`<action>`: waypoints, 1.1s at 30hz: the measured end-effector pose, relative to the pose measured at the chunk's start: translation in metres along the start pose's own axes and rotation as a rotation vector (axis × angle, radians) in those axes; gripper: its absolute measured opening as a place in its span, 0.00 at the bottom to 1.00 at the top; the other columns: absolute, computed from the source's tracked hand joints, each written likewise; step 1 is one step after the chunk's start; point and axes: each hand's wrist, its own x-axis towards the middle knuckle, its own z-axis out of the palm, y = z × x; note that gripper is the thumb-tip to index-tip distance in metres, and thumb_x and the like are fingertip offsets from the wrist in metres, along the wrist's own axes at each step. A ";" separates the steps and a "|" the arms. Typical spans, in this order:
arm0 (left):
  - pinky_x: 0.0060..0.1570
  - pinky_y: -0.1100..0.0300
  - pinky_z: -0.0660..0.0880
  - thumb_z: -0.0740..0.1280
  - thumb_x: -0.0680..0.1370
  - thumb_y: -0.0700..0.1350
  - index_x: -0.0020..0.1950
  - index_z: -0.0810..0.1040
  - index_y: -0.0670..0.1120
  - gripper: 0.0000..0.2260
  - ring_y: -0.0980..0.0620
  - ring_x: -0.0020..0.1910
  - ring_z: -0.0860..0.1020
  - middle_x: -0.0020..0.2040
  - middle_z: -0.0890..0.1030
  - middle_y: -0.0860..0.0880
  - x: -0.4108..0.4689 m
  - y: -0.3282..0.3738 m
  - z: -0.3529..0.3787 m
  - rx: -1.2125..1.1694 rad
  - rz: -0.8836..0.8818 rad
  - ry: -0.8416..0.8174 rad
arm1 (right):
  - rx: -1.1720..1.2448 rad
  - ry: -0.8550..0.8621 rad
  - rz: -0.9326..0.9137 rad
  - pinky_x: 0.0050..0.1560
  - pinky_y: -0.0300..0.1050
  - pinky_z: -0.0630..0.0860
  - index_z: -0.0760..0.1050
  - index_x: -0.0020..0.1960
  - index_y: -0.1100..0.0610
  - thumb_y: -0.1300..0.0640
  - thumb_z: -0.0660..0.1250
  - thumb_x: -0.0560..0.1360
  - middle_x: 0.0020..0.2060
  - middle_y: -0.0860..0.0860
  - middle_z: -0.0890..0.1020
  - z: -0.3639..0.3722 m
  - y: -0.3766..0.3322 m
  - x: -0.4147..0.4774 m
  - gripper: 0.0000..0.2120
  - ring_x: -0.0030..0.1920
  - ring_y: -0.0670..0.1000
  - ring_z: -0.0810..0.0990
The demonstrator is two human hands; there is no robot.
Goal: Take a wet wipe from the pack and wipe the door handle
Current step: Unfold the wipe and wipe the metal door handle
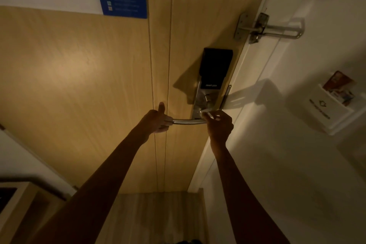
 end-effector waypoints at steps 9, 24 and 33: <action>0.36 0.64 0.76 0.50 0.81 0.60 0.42 0.81 0.42 0.29 0.51 0.41 0.81 0.46 0.82 0.41 0.000 -0.005 -0.002 0.034 0.003 0.019 | 0.047 -0.038 0.270 0.54 0.56 0.80 0.82 0.51 0.62 0.50 0.79 0.66 0.52 0.57 0.84 0.004 0.006 0.011 0.21 0.50 0.57 0.83; 0.38 0.65 0.78 0.48 0.82 0.58 0.58 0.78 0.34 0.31 0.50 0.42 0.80 0.57 0.81 0.36 -0.007 -0.010 0.000 0.033 0.086 0.011 | -0.138 -0.071 -0.437 0.52 0.43 0.80 0.81 0.52 0.61 0.57 0.75 0.72 0.48 0.53 0.85 -0.007 0.040 -0.031 0.11 0.49 0.49 0.82; 0.42 0.64 0.79 0.44 0.81 0.61 0.56 0.81 0.37 0.35 0.46 0.49 0.82 0.53 0.83 0.39 -0.003 -0.028 -0.008 0.049 0.204 0.023 | -0.458 -0.195 -0.806 0.49 0.45 0.80 0.79 0.58 0.54 0.55 0.75 0.70 0.54 0.53 0.82 -0.018 0.074 0.013 0.17 0.60 0.54 0.72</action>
